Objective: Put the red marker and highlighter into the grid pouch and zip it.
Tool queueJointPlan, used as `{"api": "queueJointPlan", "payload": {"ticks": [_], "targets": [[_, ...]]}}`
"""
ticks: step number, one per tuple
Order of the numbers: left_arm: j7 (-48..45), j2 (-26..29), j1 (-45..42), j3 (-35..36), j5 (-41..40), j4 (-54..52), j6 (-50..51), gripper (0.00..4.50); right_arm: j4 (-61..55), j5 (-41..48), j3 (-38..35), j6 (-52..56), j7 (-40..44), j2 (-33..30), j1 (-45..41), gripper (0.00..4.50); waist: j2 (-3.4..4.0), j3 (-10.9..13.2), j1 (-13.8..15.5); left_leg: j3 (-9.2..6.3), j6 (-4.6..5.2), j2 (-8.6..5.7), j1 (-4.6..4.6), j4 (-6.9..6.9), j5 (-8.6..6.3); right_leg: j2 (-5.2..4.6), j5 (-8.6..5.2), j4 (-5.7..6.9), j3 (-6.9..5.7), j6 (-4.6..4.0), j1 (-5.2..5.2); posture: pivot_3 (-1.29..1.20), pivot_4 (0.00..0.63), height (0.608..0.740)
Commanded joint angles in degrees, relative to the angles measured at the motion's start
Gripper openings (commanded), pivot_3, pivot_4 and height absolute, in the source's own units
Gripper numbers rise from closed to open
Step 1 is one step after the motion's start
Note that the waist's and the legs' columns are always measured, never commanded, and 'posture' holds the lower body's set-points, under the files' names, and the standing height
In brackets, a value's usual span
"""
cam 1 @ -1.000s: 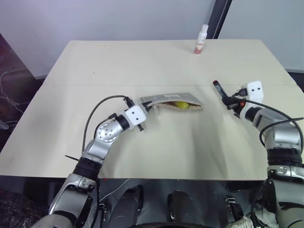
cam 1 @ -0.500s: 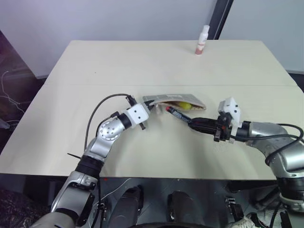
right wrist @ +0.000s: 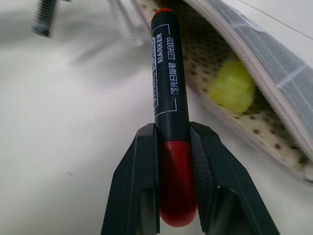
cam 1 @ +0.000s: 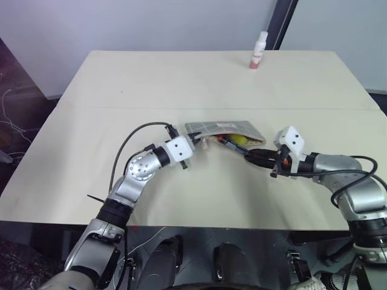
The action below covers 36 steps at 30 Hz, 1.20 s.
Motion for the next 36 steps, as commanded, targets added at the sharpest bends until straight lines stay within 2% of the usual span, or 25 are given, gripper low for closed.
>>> {"api": "queueJointPlan", "payload": {"ticks": [1, 5, 9, 15, 21, 27, 29, 34, 36], "targets": [[-0.27, 0.37, -0.24, -0.05, -0.26, -2.84, -1.31, 0.0, -0.65, -0.09, -0.91, -1.13, -0.24, 0.0, -2.39, 0.35, 0.0, 0.0, -0.06, 0.0, 0.0, 0.0, 0.0, 0.0, 0.0, 0.0, 0.0, 0.0, 0.0, 0.0, 0.0, 0.0, 0.15, 0.74], [-1.52, 0.93, -0.44, -1.07, 0.16, -2.66, -1.76, 0.0, -1.85, -2.96, 1.93, -0.64, -1.25, -0.1, -5.9, 0.35, 0.0, 0.0, -0.09, 0.0, 0.0, 0.0, 0.0, -0.02, 0.0, 0.01, 0.0, 0.0, 0.0, 0.0, -0.02, 0.0, 0.15, 0.74], [-3.37, 0.48, -0.42, -1.75, -0.87, -2.78, -1.45, 0.0, -1.81, -8.98, 8.16, 1.77, -5.07, 1.88, -13.11, 0.35, 0.0, 0.0, -0.21, 0.0, -0.01, 0.01, 0.0, 0.0, 0.0, 0.01, 0.0, 0.02, 0.01, 0.0, -0.03, 0.0, 0.15, 0.74], [-4.41, -0.19, -0.3, -1.55, -1.99, -3.1, -1.29, 0.0, 0.18, -20.04, 16.69, -5.65, -7.71, 3.21, -16.99, 0.35, 0.0, 0.0, 0.17, -0.02, -0.02, -0.01, -0.04, -0.04, 0.01, -0.01, 0.0, -0.01, 0.0, 0.0, -0.06, 0.0, 0.15, 0.74], [-4.66, -0.26, 0.06, -1.24, -2.57, -4.09, -0.6, 0.0, 3.0, -24.09, 17.69, -10.73, -7.95, 3.8, -18.28, 0.35, 0.0, 0.0, -0.1, -0.02, -0.03, -0.02, -0.02, -0.02, 0.02, 0.01, 0.0, 0.01, 0.0, 0.0, -0.05, 0.0, 0.15, 0.74], [-4.75, -0.33, 0.23, -0.81, -3.02, -4.37, -0.37, 0.0, 7.16, -30.55, 19.68, -23.69, -7.62, 1.61, -18.04, 0.35, 0.0, 0.0, -0.15, -0.02, -0.03, -0.02, -0.01, -0.03, 0.02, 0.03, 0.0, 0.02, 0.0, 0.0, -0.06, 0.0, 0.15, 0.74], [-4.68, -0.37, 0.15, -0.74, -3.2, -4.36, -0.22, 0.0, 8.06, -28.63, 17.66, -24.54, -6.67, 1.88, -17.78, 0.35, 0.0, 0.0, -0.15, -0.01, -0.04, -0.02, -0.01, -0.03, 0.02, 0.03, 0.0, 0.02, 0.0, 0.0, -0.05, 0.0, 0.15, 0.74], [-4.26, -0.39, 0.22, -0.36, -3.69, -3.91, 0.15, 0.0, 6.59, -24.25, 13.34, -26.21, -3.79, 1.11, -16.52, 2.79, 0.0, 0.0, -0.14, -0.02, -0.04, -0.02, -0.01, -0.02, 0.03, 0.03, 0.0, 0.03, 0.0, 0.0, -0.04, 0.0, 0.15, 0.74], [-4.29, -0.33, 0.37, -0.35, -3.73, -3.88, 0.3, 0.0, 2.97, -17.93, 10.21, -22.78, -0.57, 1.22, -14.25, 3.75, 0.0, 0.0, -0.1, -0.02, -0.04, -0.02, -0.01, -0.03, 0.03, 0.03, 0.0, 0.02, 0.0, 0.0, -0.04, 0.0, 0.15, 0.74]]}}
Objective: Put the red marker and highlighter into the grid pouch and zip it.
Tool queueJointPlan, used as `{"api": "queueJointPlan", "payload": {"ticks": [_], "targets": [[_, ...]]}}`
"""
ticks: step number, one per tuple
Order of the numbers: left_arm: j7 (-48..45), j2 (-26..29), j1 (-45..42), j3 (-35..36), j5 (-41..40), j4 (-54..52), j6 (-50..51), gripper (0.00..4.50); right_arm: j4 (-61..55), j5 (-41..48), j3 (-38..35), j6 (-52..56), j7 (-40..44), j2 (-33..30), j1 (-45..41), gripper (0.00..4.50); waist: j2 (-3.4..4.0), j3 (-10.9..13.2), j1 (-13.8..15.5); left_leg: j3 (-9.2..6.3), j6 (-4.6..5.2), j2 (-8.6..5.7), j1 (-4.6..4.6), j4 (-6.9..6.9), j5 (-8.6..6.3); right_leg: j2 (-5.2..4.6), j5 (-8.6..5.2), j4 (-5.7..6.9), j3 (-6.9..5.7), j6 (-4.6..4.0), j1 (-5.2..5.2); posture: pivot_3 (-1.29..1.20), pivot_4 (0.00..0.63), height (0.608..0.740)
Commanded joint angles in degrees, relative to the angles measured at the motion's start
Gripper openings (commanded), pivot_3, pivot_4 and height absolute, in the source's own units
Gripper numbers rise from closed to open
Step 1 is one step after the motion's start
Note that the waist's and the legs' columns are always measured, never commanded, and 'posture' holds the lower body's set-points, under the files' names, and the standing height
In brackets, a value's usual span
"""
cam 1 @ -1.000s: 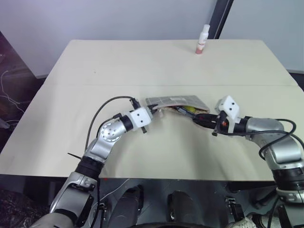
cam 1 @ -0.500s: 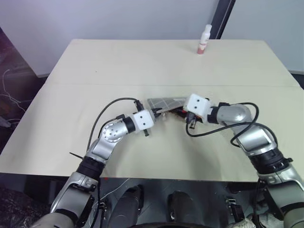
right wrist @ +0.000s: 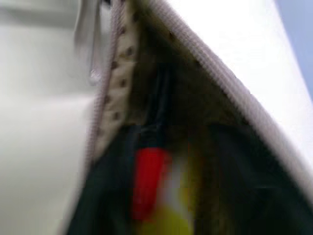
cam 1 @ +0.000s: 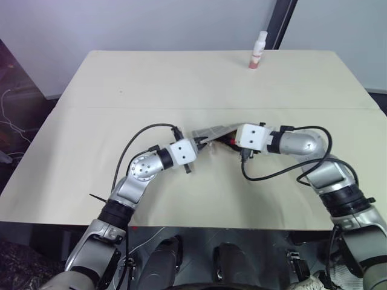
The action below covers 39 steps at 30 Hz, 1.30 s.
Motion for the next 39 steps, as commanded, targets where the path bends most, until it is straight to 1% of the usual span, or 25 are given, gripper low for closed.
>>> {"api": "queueJointPlan", "payload": {"ticks": [1, 3, 6, 8, 10, 12, 13, 16, 18, 20, 23, 27, 29, 33, 39], "targets": [[0.51, -0.01, 0.25, 1.07, -1.15, -1.72, -0.25, 0.0, -7.39, 10.64, -6.42, 4.47, 5.35, -1.13, 3.0, 4.31, 0.0, 0.0, 0.09, 0.0, 0.0, 0.0, 0.0, 0.0, 0.0, 0.0, 0.0, 0.0, 0.0, 0.0, 0.01, 0.0, 0.15, 0.74], [0.55, -0.02, 0.51, 0.95, -1.03, -1.53, -0.39, 0.0, -11.22, 15.83, -8.9, 9.31, 8.25, -2.23, 5.15, 4.31, 0.0, 0.0, 0.16, -0.01, 0.0, 0.0, 0.0, 0.0, 0.0, -0.01, 0.0, -0.01, 0.0, 0.0, 0.02, 0.0, 0.15, 0.74], [0.46, -0.1, 0.77, 0.74, -0.9, -1.13, -0.59, 0.0, -14.6, 19.18, -11.35, 12.9, 8.7, -3.07, 6.57, 4.31, 0.0, 0.0, 0.01, -0.01, 0.0, 0.0, 0.0, 0.04, 0.0, -0.02, 0.0, 0.0, 0.0, -0.01, 0.03, 0.0, 0.15, 0.74], [0.78, -0.28, 0.59, 0.77, -0.66, -0.62, -0.37, 0.0, -17.46, 23.73, -13.66, 16.82, 8.74, -2.48, 7.02, 4.31, 0.0, 0.0, -0.06, -0.01, 0.0, 0.02, 0.03, 0.04, 0.0, -0.02, 0.02, 0.0, 0.0, -0.03, 0.03, 0.0, 0.15, 0.74], [1.11, -0.49, 0.22, 0.77, -0.38, 0.03, -0.25, 0.0, -20.3, 29.39, -15.69, 22.59, 8.9, -2.14, 7.93, 4.31, 0.0, 0.0, 0.06, -0.02, 0.0, 0.04, 0.03, 0.04, 0.0, -0.01, 0.02, 0.01, 0.0, -0.04, 0.03, 0.0, 0.15, 0.74], [1.63, -0.35, -0.5, -0.23, 1.61, 0.93, -0.83, 0.0, -22.23, 35.78, -17.19, 30.06, 8.54, -1.75, 10.76, 4.31, -0.01, 0.0, 0.13, -0.02, 0.0, 0.04, 0.02, 0.04, 0.0, -0.01, 0.02, 0.0, 0.0, -0.04, 0.03, 0.0, 0.15, 0.74], [1.89, -0.03, -0.97, -1.22, 3.36, 1.42, -1.82, 0.0, -22.53, 37.24, -17.0, 32.69, 8.46, -1.76, 13.29, 4.31, -0.03, -0.01, 0.34, -0.02, 0.01, 0.04, 0.02, 0.03, 0.0, -0.02, 0.02, -0.02, 0.0, -0.04, 0.04, 0.0, 0.15, 0.74], [2.9, 0.21, -2.04, -2.86, 6.53, 2.64, -3.62, 0.0, -23.46, 35.8, -14.04, 34.4, 7.94, -2.18, 19.8, 4.31, -0.04, -0.02, 1.26, -0.02, 0.02, 0.02, -0.01, 0.03, -0.01, -0.03, 0.02, -0.07, 0.0, -0.03, 0.04, 0.0, 0.15, 0.74], [4.38, -0.34, -2.7, -2.97, 7.63, 3.16, -3.22, 0.0, -23.01, 37.53, -13.78, 36.88, 5.02, 1.08, 22.4, 4.31, -0.04, -0.02, 1.29, 0.0, 0.02, 0.02, -0.01, 0.02, -0.01, -0.06, 0.02, -0.06, 0.0, -0.03, 0.03, 0.0, 0.15, 0.74], [5.11, -0.53, -3.08, -3.08, 8.31, 3.51, -3.33, 0.0, -22.98, 35.56, -11.73, 35.62, 3.63, 2.77, 23.88, 4.31, -0.03, -0.02, 1.13, 0.0, 0.02, 0.02, 0.0, 0.04, -0.01, -0.05, 0.02, -0.04, 0.01, -0.04, 0.01, 0.0, 0.15, 0.74], [4.93, 0.4, -3.46, -4.14, 10.14, 3.6, -4.79, 0.0, -20.51, 33.89, -10.54, 37.13, -3.36, 8.27, 21.65, 4.31, -0.04, -0.02, 1.0, 0.0, 0.01, 0.05, 0.02, 0.04, -0.01, 0.0, 0.02, -0.02, 0.01, -0.04, 0.02, 0.0, 0.15, 0.74], [5.11, 1.45, -3.76, -4.86, 11.65, 3.75, -6.36, 0.0, -16.04, 31.37, -9.2, 36.61, -8.73, 13.79, 18.2, 4.31, -0.04, -0.02, 1.05, -0.01, 0.0, 0.05, 0.02, 0.04, 0.0, 0.02, 0.03, 0.0, 0.01, -0.05, 0.01, 0.0, 0.15, 0.74], [5.21, 1.71, -3.92, -4.95, 11.76, 4.01, -6.78, 0.0, -14.37, 30.5, -8.58, 36.0, -10.14, 15.75, 17.06, 4.31, -0.04, -0.02, 1.14, -0.01, 0.0, 0.03, 0.01, 0.03, 0.0, 0.01, 0.03, -0.01, 0.01, -0.05, 0.0, 0.0, 0.15, 0.74], [5.58, 1.77, -4.42, -4.82, 11.73, 4.28, -7.02, 0.0, -12.66, 32.43, -9.61, 37.75, -12.92, 21.15, 14.53, 4.31, -0.04, -0.02, 1.19, -0.02, 0.0, 0.03, 0.01, -0.02, 0.0, 0.02, 0.03, -0.01, 0.01, -0.05, -0.03, 0.0, 0.15, 0.74], [5.78, 1.6, -4.8, -4.69, 11.52, 4.09, -6.92, 0.0, -11.37, 31.33, -8.26, 37.11, -13.42, 23.69, 12.7, 4.31, -0.03, -0.02, 1.1, -0.02, 0.0, 0.03, 0.02, 0.01, 0.0, 0.03, 0.03, 0.03, 0.01, -0.05, -0.02, 0.0, 0.15, 0.74]]}}
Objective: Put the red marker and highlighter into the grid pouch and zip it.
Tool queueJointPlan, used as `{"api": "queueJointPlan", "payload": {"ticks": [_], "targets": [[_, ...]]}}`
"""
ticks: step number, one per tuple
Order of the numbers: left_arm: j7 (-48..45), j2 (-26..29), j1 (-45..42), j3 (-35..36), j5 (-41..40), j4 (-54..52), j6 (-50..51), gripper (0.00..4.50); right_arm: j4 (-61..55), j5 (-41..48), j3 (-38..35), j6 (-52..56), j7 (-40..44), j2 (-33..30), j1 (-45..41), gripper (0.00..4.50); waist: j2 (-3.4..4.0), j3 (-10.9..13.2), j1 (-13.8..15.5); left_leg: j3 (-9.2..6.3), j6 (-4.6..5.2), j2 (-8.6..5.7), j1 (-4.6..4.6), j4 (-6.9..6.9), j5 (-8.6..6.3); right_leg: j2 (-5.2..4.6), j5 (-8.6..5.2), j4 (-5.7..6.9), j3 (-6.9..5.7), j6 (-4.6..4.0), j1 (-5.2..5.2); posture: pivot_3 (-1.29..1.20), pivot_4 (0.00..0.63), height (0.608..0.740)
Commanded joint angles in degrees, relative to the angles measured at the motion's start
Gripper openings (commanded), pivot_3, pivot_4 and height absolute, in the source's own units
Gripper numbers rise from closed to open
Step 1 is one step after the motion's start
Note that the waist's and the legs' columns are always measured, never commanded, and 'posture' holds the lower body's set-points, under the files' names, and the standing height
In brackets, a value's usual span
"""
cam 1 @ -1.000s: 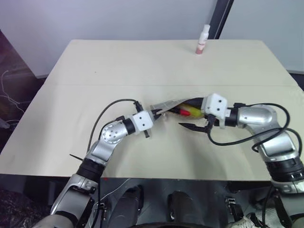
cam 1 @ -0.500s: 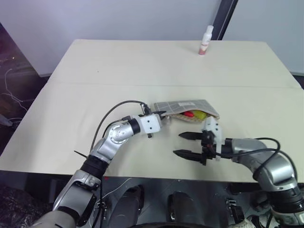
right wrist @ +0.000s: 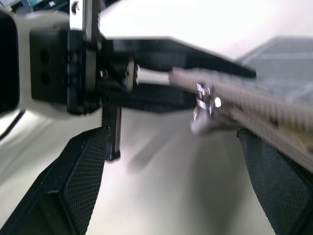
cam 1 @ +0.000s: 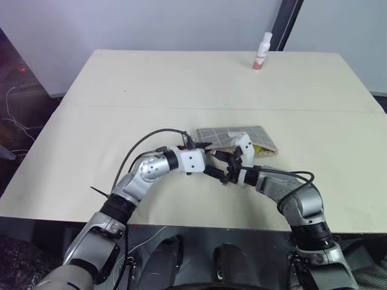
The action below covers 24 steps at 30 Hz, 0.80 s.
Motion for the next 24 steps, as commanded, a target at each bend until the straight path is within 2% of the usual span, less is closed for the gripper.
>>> {"api": "queueJointPlan", "payload": {"ticks": [1, 4, 9, 10, 16, 19, 22, 24], "targets": [[0.8, -0.2, -1.15, 0.48, -0.17, -1.09, -0.63, 0.0, 0.44, -0.15, 0.49, -1.31, -0.55, 1.73, -1.28, 4.08, 0.0, 0.0, 0.0, 0.0, 0.0, 0.0, 0.0, -0.01, 0.0, 0.0, 0.0, 0.0, 0.0, 0.0, -0.01, 0.0, 0.15, 0.74], [1.08, -0.33, -1.34, 0.8, -0.39, -1.01, -0.4, 0.0, 1.81, -2.17, 1.29, -2.7, -1.71, 2.33, -2.09, 3.0, 0.0, 0.0, -0.13, 0.0, 0.0, 0.0, 0.0, -0.02, 0.0, 0.0, 0.0, 0.01, 0.0, 0.0, -0.02, 0.0, 0.15, 0.74], [1.29, -0.3, -1.34, 1.14, -0.61, -0.92, -0.24, 0.0, 1.54, -3.67, 1.13, -3.56, -0.25, -0.37, -0.43, 0.35, 0.0, 0.0, -0.12, 0.0, 0.0, -0.01, 0.0, -0.01, 0.0, 0.0, 0.0, 0.02, 0.0, 0.0, -0.01, 0.0, 0.15, 0.74], [1.4, -0.24, -1.33, 1.22, -0.6, -0.9, -0.26, 0.0, 1.06, -3.91, 0.67, -3.72, -0.09, -1.43, 0.27, 0.03, 0.0, 0.0, -0.12, 0.0, 0.0, -0.01, 0.0, -0.01, 0.0, 0.0, 0.0, 0.02, 0.0, 0.0, -0.01, 0.0, 0.15, 0.74], [1.72, -0.05, -1.31, 1.47, -0.72, -0.97, -0.12, 0.0, -2.85, -3.65, -1.51, -3.94, 0.72, -6.06, 4.39, 0.03, 0.0, 0.0, -0.15, 0.0, 0.0, -0.01, 0.0, -0.01, 0.0, 0.0, 0.0, 0.02, 0.0, 0.0, -0.01, 0.0, 0.15, 0.74], [1.78, -0.03, -1.39, 1.37, -0.8, -0.93, -0.2, 0.0, -3.33, -3.39, -2.79, -4.36, -0.76, -5.51, 4.75, 0.03, 0.0, 0.0, -0.49, 0.0, 0.0, 0.01, 0.01, -0.01, 0.0, 0.01, 0.0, 0.03, 0.0, 0.0, -0.01, 0.0, 0.15, 0.74], [1.76, -0.17, -1.71, 1.28, -0.84, -0.71, -0.29, 0.0, -2.74, -4.11, -2.9, -5.48, -2.26, -4.1, 4.7, 0.9, 0.0, 0.0, -0.62, 0.0, 0.0, 0.01, 0.01, -0.01, 0.0, 0.01, 0.0, 0.04, 0.0, 0.0, -0.01, 0.0, 0.15, 0.74], [1.69, -0.2, -1.85, 1.24, -0.87, -0.63, -0.36, 0.0, -3.0, -2.8, -3.13, -4.29, -2.87, -2.66, 4.49, 1.86, 0.0, 0.0, -0.9, 0.0, 0.0, 0.0, 0.01, -0.01, 0.0, 0.01, 0.0, 0.04, 0.0, 0.0, -0.01, 0.0, 0.15, 0.74]]}}
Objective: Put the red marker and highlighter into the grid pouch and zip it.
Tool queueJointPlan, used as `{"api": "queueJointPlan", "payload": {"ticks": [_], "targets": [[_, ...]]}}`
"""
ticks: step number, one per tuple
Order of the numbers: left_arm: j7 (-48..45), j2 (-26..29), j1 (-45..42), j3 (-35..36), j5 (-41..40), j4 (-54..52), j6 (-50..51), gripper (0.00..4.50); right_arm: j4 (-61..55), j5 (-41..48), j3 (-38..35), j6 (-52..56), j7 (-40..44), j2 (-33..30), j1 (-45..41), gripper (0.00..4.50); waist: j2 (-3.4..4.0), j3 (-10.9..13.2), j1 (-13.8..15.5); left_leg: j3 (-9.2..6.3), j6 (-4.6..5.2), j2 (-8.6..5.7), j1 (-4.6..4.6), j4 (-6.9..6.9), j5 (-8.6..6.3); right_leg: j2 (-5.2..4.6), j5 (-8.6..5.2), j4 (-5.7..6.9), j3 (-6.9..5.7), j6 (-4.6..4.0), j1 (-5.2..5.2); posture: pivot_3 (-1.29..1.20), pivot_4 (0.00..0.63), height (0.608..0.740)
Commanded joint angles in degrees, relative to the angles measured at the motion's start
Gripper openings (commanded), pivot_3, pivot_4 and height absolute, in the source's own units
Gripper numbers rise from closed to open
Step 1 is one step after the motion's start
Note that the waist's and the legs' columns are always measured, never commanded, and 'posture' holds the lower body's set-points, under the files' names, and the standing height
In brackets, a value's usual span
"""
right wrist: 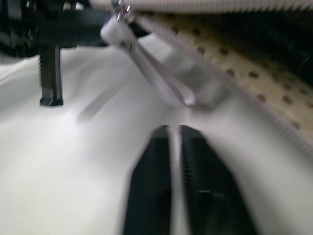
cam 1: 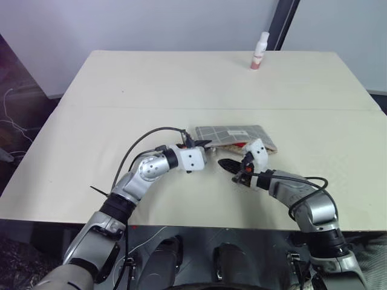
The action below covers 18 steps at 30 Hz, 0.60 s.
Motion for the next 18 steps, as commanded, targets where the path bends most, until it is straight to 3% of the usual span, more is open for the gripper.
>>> {"api": "queueJointPlan", "payload": {"ticks": [1, 3, 15, 18], "targets": [[0.54, -0.15, -1.73, 0.95, -0.69, -0.7, -0.5, 0.0, -2.03, 0.22, -0.49, -0.86, -1.62, 1.67, -0.9, 2.42, 0.0, 0.0, -0.22, 0.0, 0.0, 0.0, 0.0, 0.0, 0.0, 0.0, 0.0, 0.0, 0.0, 0.0, 0.0, 0.0, 0.15, 0.74], [0.47, -0.1, -1.82, 0.89, -0.68, -0.62, -0.6, 0.0, -1.84, -0.21, -0.26, -1.06, -2.34, 2.45, -1.23, 3.39, 0.0, 0.0, -0.3, 0.0, 0.0, 0.0, 0.0, 0.0, 0.0, 0.0, 0.0, 0.0, 0.0, 0.0, 0.0, 0.0, 0.15, 0.74], [0.31, -0.08, -1.5, 0.73, -0.76, -1.03, -0.13, 0.0, 2.04, 1.39, -0.77, -1.14, -4.32, 9.35, -5.37, 3.39, 0.0, 0.0, -0.45, 0.0, 0.0, 0.0, 0.01, 0.0, 0.0, 0.01, 0.0, 0.03, 0.0, 0.0, -0.01, 0.0, 0.15, 0.74], [0.3, -0.08, -1.31, 0.72, -0.74, -1.26, 0.1, 0.0, 3.07, 0.88, -0.49, -1.44, -4.09, 9.84, -5.91, 2.64, 0.0, 0.0, -0.4, 0.0, 0.0, 0.0, 0.01, 0.0, 0.01, 0.01, 0.0, 0.03, 0.0, 0.0, -0.01, 0.0, 0.15, 0.74]]}}
